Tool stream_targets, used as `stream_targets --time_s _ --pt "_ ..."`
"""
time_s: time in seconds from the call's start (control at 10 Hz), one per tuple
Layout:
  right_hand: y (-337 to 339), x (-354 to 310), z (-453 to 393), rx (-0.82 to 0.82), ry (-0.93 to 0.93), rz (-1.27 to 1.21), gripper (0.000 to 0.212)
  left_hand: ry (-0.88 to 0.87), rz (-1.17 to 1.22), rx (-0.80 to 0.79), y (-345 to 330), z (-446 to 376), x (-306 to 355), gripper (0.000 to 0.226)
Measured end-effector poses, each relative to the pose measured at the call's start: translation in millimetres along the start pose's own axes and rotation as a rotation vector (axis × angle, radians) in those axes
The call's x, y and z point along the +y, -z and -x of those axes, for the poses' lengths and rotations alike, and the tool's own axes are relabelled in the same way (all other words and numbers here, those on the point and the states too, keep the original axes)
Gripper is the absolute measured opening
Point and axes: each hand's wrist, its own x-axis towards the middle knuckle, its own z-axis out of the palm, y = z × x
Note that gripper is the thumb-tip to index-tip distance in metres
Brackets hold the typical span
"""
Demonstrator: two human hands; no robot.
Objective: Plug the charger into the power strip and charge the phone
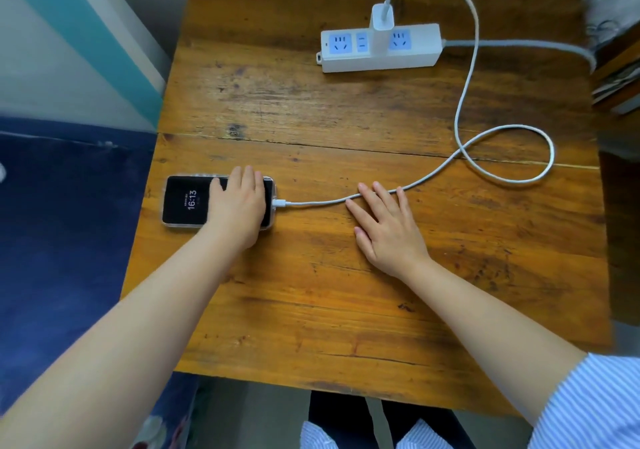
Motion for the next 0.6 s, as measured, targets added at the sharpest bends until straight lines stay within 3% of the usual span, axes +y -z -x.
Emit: stream_targets --time_s 0.1,0.2,0.3,0.5,0.6 --pt "1 4 3 0.08 -0.059 -0.127 0.046 0.013 0.18 0.132 1 6 32 0.07" --pt "2 12 12 0.109 -0.138 -0.203 0.044 -0.038 0.398 0.37 -2 10 65 0.055" --pt "4 31 30 0.101 -0.186 -0.189 0.044 -0.09 0.524 0.401 -5 9 102 0.054" --pt "26 55 45 -0.007 -0.184 -0.268 0.039 -0.029 0.582 0.351 -24 -3 136 0.057" --pt "52 59 40 0.108 -0.223 -0.46 0.033 -0.01 0.621 0.387 -25 -4 137 0.057"
